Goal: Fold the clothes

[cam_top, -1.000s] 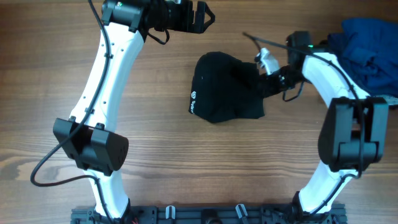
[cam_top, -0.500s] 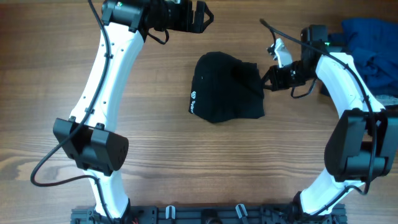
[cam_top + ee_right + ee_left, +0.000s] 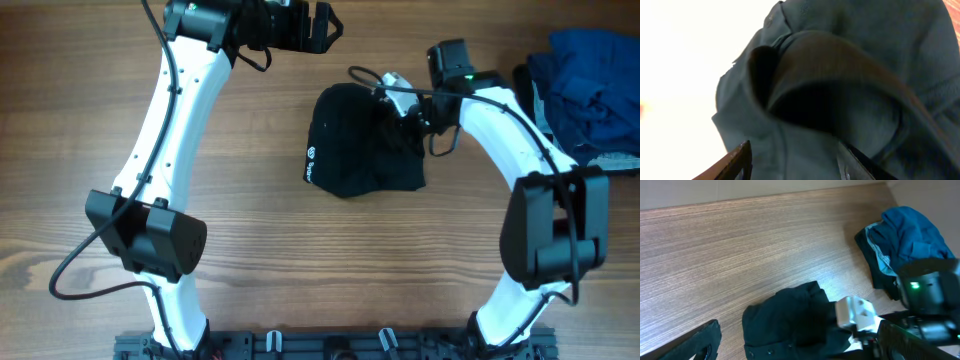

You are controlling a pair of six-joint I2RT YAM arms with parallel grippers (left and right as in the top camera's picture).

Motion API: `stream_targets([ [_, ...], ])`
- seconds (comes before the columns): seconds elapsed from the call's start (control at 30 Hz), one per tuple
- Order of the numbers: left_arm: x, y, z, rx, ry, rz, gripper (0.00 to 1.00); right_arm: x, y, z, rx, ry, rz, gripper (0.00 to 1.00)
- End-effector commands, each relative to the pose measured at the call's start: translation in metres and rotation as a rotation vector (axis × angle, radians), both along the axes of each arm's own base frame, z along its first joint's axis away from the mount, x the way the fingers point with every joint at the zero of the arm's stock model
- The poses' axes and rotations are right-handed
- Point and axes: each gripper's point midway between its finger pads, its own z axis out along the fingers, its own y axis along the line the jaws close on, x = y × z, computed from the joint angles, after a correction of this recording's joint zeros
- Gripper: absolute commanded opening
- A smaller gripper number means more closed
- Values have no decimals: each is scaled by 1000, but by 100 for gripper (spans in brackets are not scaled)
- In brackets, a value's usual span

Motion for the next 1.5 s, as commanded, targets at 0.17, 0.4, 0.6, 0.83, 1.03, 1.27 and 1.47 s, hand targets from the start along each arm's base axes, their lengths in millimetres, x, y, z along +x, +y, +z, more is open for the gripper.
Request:
stream_targets([
  [0.17, 0, -2, -3, 18, -11, -16, 100, 11, -2, -31, -46, -26, 29, 53],
  [0.4, -1, -2, -3, 19, -11, -16, 100, 32, 2, -25, -29, -135, 40, 66],
  [0.6, 0, -2, -3, 19, -11, -15, 100, 30, 19, -12, 83, -150, 80, 67],
  [0.83, 0, -2, -3, 19, -11, -15, 100, 3, 41, -12, 123, -92, 177, 63],
  [1.03, 0, -2, -3, 19, -11, -15, 100, -16, 36, -22, 63, -4, 175, 15],
  [1.27, -1, -2, -3, 19, -11, -16, 100, -19, 20, -30, -6, 67, 97, 4],
  [1.47, -1, -2, -3, 19, -11, -15, 100, -8, 0, -17, 12, 116, -61, 4],
])
